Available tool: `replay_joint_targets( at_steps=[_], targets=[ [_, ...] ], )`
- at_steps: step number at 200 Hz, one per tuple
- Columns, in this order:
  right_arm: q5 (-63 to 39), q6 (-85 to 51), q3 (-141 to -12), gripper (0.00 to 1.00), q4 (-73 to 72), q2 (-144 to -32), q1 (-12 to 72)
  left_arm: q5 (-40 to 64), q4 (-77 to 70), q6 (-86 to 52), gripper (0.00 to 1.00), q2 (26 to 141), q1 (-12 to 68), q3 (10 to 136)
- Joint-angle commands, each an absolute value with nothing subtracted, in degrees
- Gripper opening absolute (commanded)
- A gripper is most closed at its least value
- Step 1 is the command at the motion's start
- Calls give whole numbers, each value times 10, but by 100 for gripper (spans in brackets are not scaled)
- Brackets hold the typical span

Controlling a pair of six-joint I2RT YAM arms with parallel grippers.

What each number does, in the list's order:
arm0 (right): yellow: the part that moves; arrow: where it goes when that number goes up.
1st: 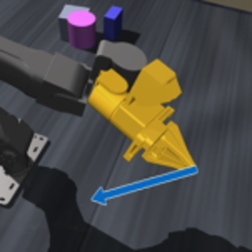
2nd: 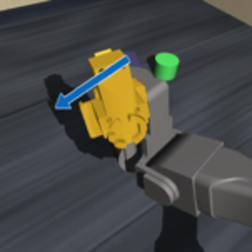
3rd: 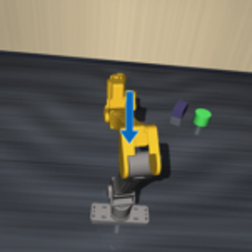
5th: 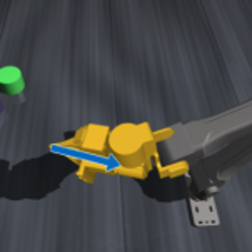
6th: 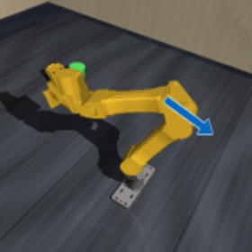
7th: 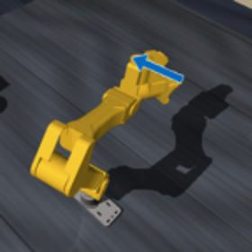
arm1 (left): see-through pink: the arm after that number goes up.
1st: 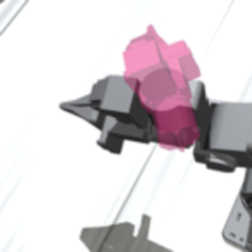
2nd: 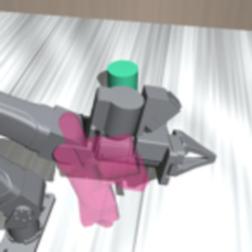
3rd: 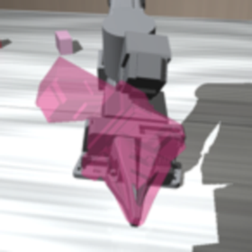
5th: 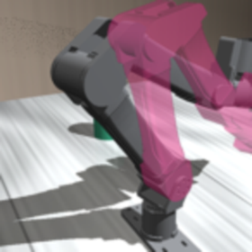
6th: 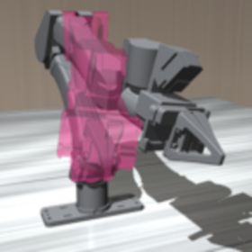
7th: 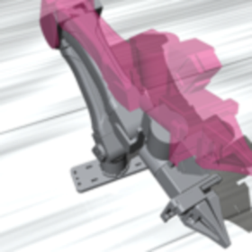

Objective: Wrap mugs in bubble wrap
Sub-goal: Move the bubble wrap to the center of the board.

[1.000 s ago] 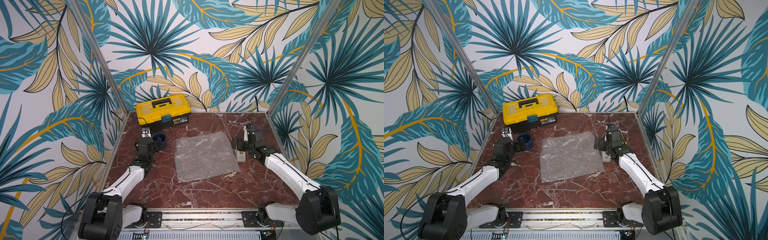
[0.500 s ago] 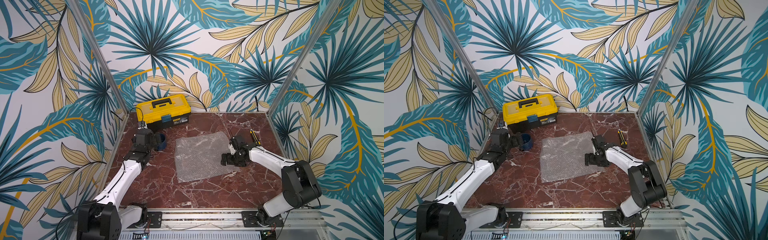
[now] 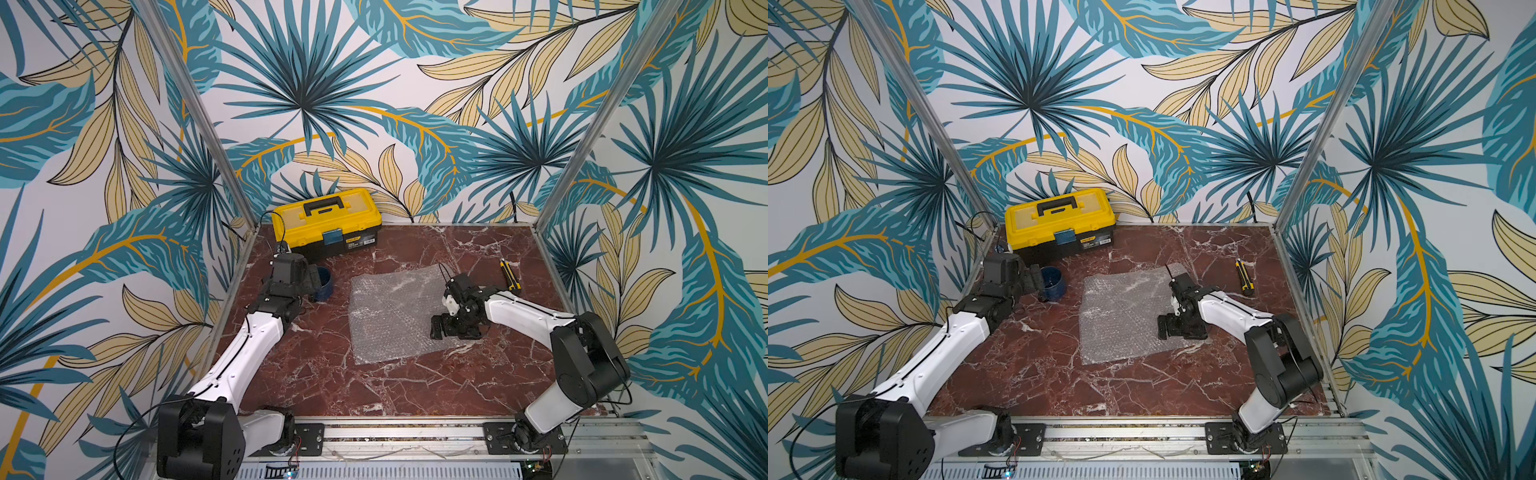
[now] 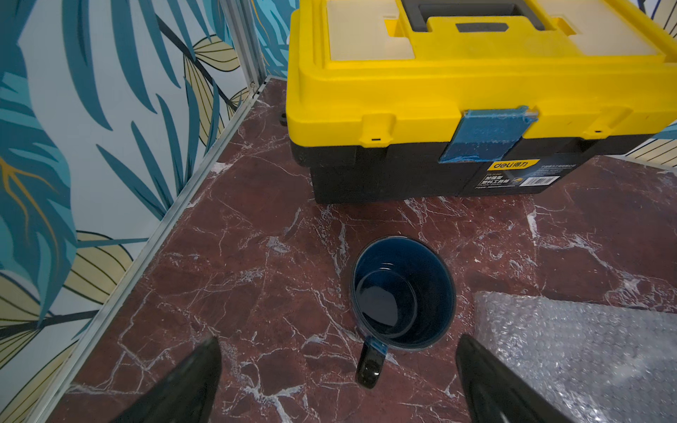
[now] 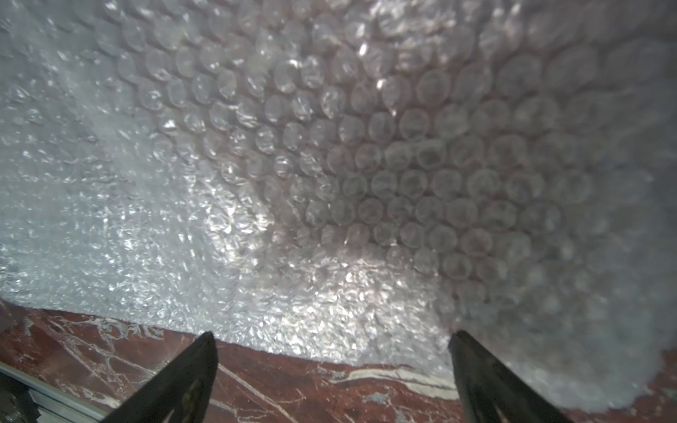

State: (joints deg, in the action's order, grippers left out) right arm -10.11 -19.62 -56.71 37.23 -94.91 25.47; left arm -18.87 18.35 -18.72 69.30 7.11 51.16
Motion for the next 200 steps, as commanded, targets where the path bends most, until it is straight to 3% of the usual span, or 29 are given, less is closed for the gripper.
replay_joint_targets(
  at_steps=[1, 77, 136, 200],
  targets=[
    [-91, -203, -583, 99, 369, -976, 269, -194, 196, -198, 100, 686, 65, 526],
    [-135, -225, -625, 97, 380, -1013, 332, -187, 224, -213, 100, 686, 48, 524],
    [-96, -227, -671, 99, 467, -910, 332, -163, 262, -230, 100, 766, 33, 563],
    [-84, -224, -704, 99, 490, -902, 330, -106, 352, -256, 73, 915, 20, 705]
  ],
)
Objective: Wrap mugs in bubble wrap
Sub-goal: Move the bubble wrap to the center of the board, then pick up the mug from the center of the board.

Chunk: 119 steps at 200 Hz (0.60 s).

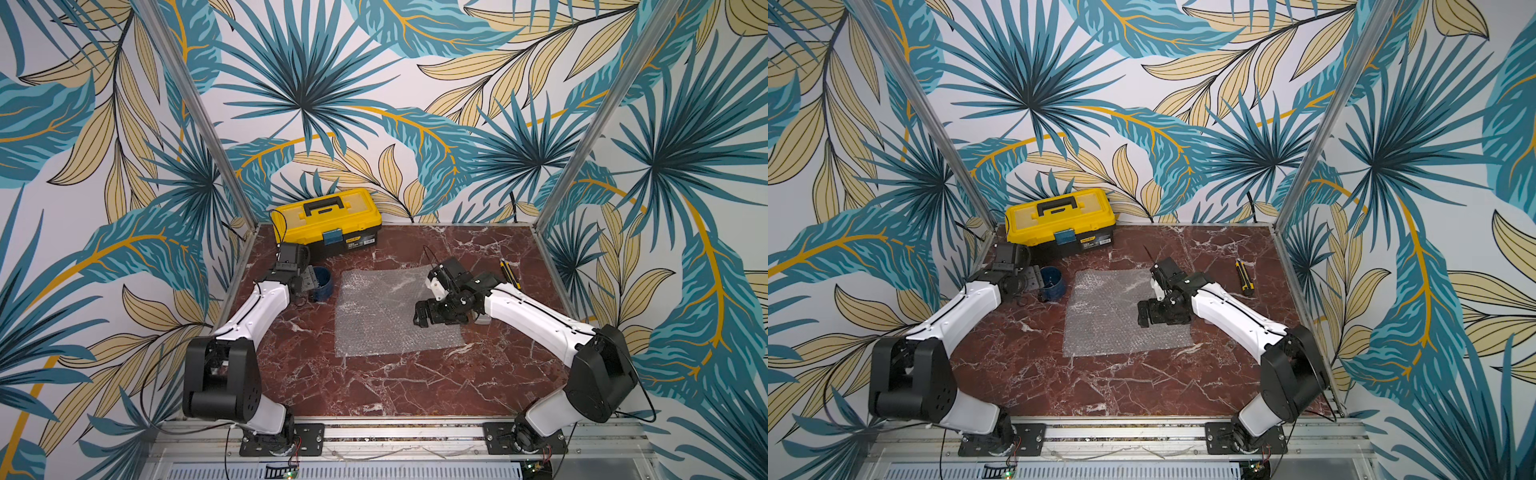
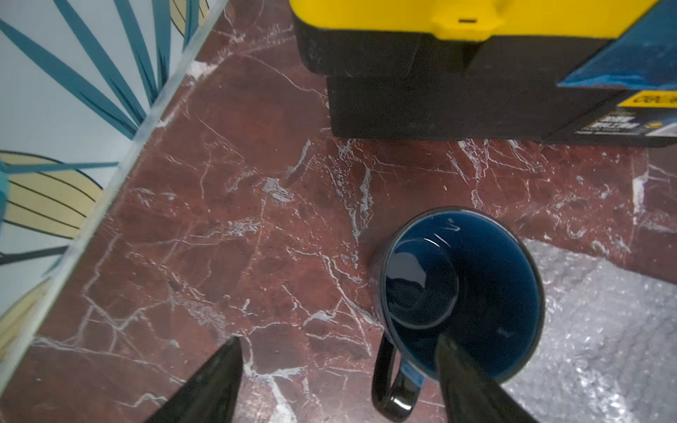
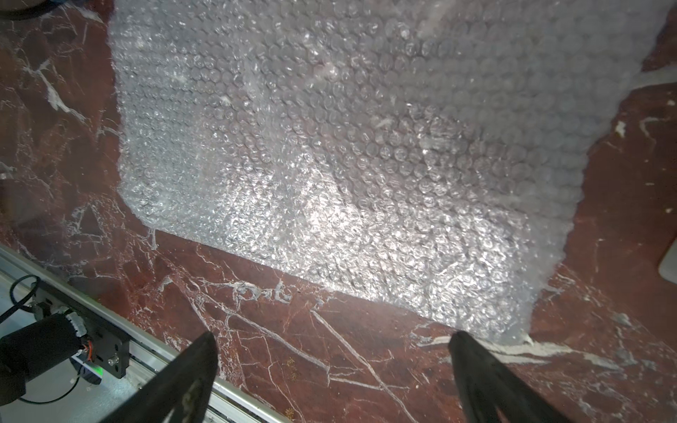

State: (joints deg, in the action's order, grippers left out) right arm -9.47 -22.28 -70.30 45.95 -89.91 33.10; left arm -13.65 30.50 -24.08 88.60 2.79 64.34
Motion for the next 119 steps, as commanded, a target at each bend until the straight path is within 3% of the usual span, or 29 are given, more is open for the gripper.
replay_joint_targets(
  at_steps=[1, 119],
  targets=[
    [-84, -224, -703, 99, 490, -902, 330, -105, 353, -256, 73, 917, 19, 706],
    [-77, -224, -708, 99, 497, -888, 326, -64, 409, -307, 46, 1057, 12, 815]
  ],
)
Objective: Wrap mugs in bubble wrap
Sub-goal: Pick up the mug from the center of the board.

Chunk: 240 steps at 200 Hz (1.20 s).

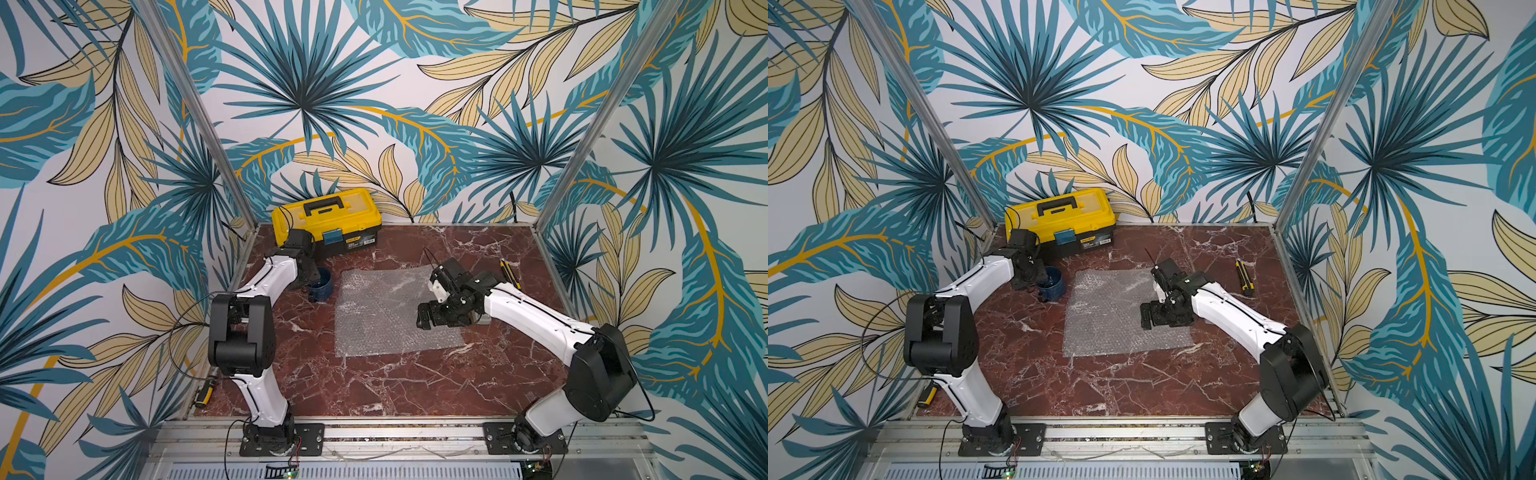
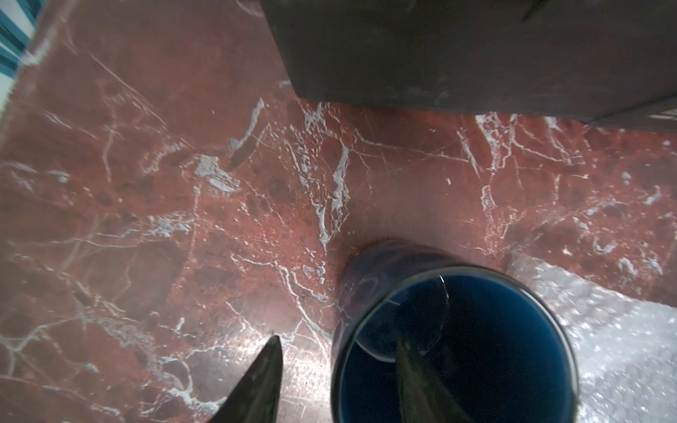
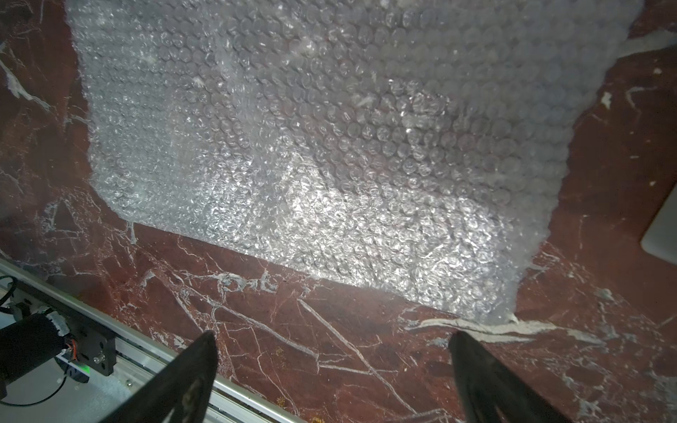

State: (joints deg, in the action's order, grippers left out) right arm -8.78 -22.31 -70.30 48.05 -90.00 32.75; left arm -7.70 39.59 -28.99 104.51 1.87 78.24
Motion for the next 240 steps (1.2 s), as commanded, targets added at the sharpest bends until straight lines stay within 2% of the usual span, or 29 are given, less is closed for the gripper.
replay_joint_targets(
  at_steps=[1, 23, 103, 140, 175, 210, 240],
  targets=[
    [-77, -224, -708, 99, 497, -888, 326, -64, 409, -307, 46, 1058, 12, 815],
    [-74, -224, -707, 99, 497, -885, 325, -61, 412, -314, 40, 1066, 12, 818],
    [-73, -226, -693, 99, 486, -870, 319, -64, 425, -318, 0, 1062, 12, 817],
    [-73, -228, -686, 99, 479, -861, 316, -68, 444, -331, 0, 1027, 13, 817],
    [-76, -231, -684, 99, 474, -855, 316, -70, 485, -379, 0, 947, 36, 798],
    [-80, -234, -677, 99, 463, -854, 315, -70, 531, -469, 0, 872, 134, 777],
    [-78, -237, -666, 99, 457, -846, 307, -61, 545, -559, 0, 868, 244, 778]
  ],
)
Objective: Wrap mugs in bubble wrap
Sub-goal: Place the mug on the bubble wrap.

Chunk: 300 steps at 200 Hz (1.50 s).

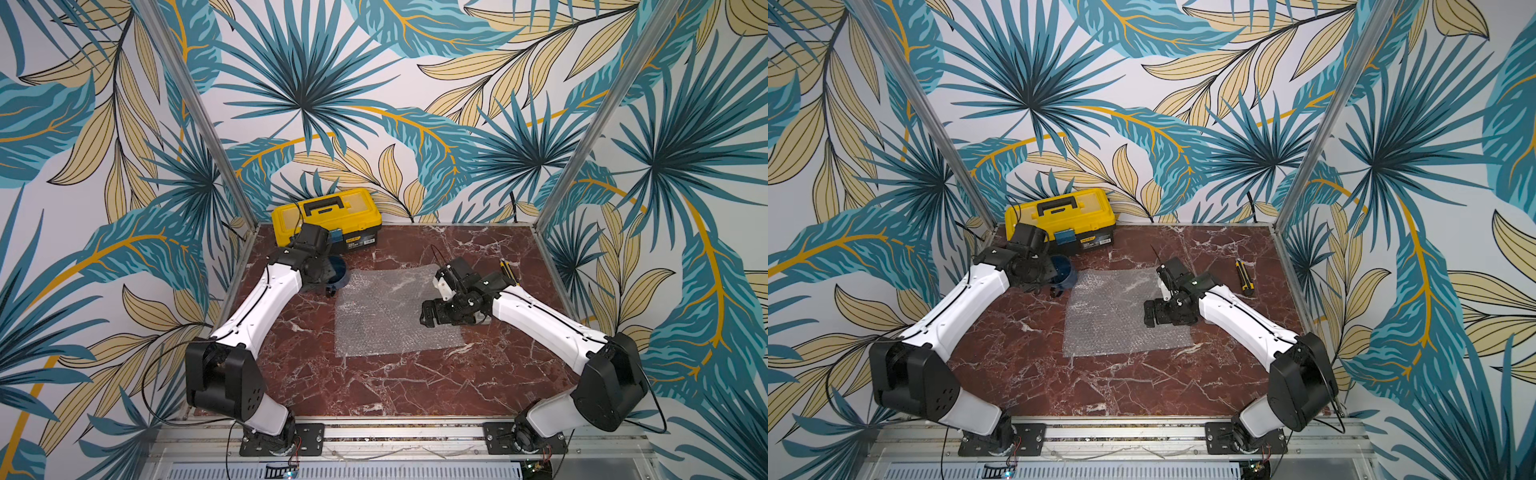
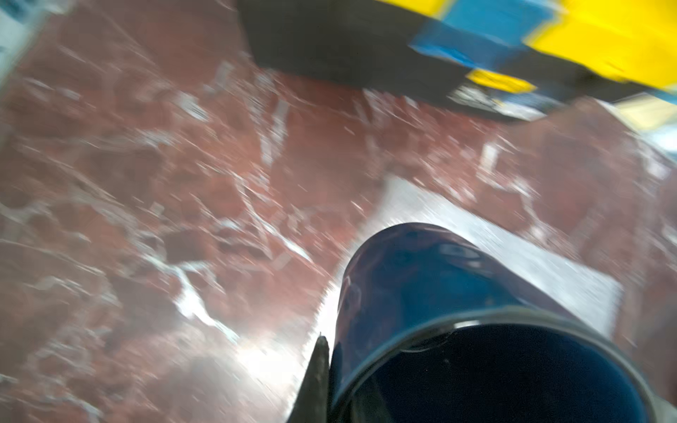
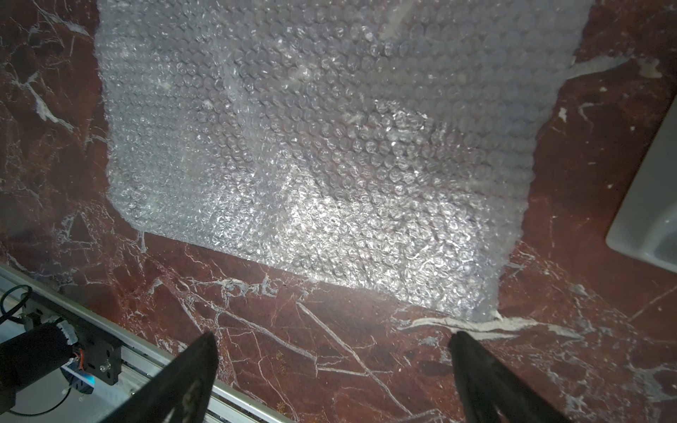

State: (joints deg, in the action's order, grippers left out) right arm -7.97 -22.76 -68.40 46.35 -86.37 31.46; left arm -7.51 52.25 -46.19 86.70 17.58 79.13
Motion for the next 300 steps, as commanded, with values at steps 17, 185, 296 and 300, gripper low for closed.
replay_joint_targets(
  at_steps=[17, 185, 296, 300],
  targets=[
    [-76, -239, -656, 99, 454, -834, 300, -64, 544, -602, 0, 887, 300, 790],
    [-74, -239, -595, 99, 457, -780, 240, -171, 601, -736, 0, 1134, 420, 1016],
    [-84, -238, -585, 99, 455, -780, 227, -153, 636, -748, 0, 1166, 417, 1027],
    [-84, -238, -584, 99, 455, -780, 227, -152, 636, -749, 0, 1167, 417, 1027]
  ],
)
